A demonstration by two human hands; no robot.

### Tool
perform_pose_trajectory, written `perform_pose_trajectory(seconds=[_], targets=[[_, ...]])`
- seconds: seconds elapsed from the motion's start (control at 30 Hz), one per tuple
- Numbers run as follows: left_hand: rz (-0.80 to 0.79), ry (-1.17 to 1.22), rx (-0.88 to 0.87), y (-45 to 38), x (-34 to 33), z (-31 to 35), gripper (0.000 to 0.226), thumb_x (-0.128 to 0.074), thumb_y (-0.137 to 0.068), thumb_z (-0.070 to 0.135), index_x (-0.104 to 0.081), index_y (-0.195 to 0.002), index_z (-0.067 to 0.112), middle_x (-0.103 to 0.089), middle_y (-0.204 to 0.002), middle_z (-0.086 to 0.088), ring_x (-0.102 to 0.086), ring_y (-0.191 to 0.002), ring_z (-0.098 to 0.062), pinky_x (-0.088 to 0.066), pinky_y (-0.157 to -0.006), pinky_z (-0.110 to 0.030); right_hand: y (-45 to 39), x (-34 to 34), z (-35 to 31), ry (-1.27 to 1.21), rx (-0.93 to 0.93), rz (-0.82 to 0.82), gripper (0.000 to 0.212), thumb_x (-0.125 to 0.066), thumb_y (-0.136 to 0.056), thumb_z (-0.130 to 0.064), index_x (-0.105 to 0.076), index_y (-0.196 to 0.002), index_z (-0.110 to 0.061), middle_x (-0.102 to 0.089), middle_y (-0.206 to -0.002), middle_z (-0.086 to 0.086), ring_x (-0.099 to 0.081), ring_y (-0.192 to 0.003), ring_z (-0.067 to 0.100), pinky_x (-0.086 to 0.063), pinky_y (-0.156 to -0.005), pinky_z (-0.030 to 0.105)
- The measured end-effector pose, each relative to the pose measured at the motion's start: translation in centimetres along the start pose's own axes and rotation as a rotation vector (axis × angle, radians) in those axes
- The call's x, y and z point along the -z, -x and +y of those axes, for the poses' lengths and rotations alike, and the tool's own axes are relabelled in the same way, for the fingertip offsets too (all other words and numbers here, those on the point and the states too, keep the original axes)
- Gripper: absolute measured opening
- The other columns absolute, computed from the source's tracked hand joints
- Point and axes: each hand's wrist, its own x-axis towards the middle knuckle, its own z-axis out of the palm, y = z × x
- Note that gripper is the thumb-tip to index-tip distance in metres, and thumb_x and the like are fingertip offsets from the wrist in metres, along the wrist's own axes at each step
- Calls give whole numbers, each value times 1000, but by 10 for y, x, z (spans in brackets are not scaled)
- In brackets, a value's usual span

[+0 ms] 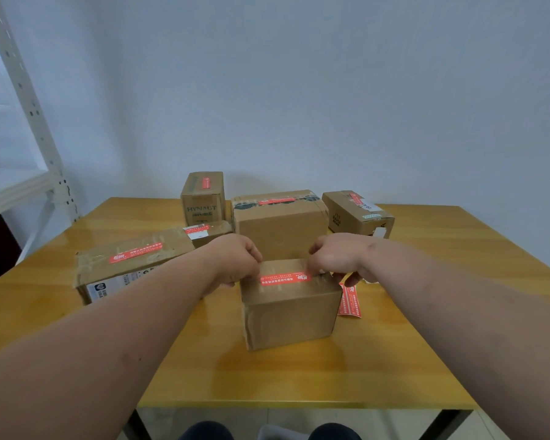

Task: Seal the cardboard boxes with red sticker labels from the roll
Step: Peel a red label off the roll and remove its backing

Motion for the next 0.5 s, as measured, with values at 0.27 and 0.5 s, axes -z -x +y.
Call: perform_pose_trajectory(seconds=[0.27,0.5], targets=[[-10,72,13,3,-3,1,27,-73,-84,10,-61,-106,23,-60,-105,0,-54,-90,-14,-44,-62,-23,-1,-1,3,-48,-16,-60,42,-69,-87,-27,-55,-126,-18,-59,-109,6,-59,-99,24,-53,-86,37],[88,31,-4,-2,-16,4,20,-75,-81,26,-61,-93,19,-64,-94,-1,-58,-87,-14,-49,-70,-27,-11,-10,3,-66,-52,-29,51,-68,-84,-48,-50,-121,-18,-57,-111,8,-58,-93,24,-53,-86,39]])
